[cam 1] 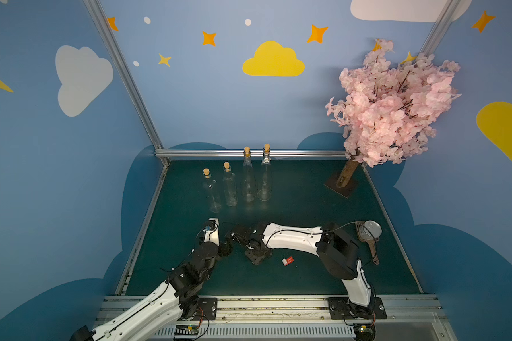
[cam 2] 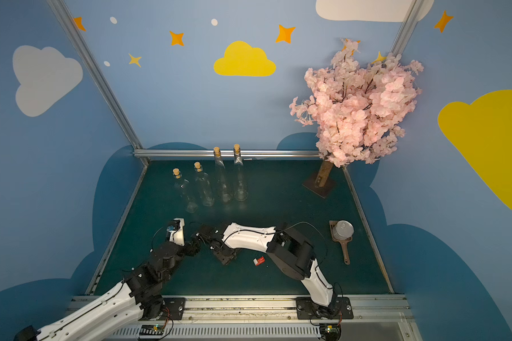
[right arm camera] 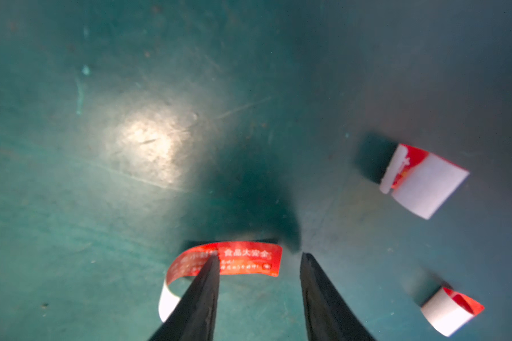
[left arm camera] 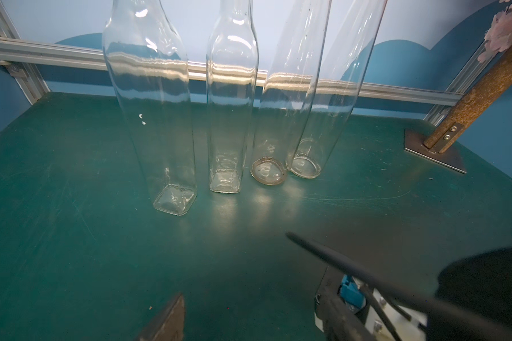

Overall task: Remove the label from the bottle
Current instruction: Place the label at the center of the board.

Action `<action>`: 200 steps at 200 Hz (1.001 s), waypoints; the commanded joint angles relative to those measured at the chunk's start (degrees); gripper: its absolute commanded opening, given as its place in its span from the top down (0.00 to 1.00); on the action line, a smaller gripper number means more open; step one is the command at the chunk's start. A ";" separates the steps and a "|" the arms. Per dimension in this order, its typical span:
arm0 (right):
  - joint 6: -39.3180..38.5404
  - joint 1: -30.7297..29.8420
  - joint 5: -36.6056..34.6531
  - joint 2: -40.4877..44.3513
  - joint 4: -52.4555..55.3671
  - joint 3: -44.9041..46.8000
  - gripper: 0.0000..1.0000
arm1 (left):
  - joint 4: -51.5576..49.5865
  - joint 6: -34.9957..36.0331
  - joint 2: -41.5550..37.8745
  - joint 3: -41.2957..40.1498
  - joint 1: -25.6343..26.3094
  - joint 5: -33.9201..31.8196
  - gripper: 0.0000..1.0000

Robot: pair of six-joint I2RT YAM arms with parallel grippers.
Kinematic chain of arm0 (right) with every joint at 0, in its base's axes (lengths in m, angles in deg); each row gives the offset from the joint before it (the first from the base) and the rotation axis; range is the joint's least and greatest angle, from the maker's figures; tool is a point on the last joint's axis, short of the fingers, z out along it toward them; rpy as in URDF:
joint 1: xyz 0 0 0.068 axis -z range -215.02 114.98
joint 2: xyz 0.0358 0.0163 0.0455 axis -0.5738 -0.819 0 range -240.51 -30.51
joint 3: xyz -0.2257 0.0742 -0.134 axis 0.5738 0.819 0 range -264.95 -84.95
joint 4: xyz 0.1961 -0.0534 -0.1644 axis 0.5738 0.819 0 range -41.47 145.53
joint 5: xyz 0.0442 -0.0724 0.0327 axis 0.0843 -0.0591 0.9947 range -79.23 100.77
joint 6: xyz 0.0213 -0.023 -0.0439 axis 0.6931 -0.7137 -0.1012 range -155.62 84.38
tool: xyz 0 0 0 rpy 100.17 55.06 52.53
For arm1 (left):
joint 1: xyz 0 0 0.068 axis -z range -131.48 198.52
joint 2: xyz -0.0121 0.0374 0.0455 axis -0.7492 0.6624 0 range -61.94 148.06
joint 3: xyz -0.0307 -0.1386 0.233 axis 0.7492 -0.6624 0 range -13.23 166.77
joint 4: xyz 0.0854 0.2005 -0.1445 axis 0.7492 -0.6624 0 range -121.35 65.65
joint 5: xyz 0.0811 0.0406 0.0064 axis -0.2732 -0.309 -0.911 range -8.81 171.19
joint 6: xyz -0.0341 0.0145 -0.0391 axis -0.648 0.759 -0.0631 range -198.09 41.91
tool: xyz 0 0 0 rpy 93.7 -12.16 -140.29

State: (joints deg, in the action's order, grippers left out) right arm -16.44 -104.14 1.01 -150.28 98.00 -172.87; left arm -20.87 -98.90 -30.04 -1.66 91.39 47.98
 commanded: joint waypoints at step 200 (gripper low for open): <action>0.59 1.35 0.02 12.33 -1.38 4.37 0.50 | -0.72 1.24 -2.11 1.28 0.19 -0.69 0.29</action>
State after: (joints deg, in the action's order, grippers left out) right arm -16.38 -103.31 1.89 -141.67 96.32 -169.68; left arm -21.06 -98.86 -31.75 -1.66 91.44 48.16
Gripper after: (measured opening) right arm 0.495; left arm 0.715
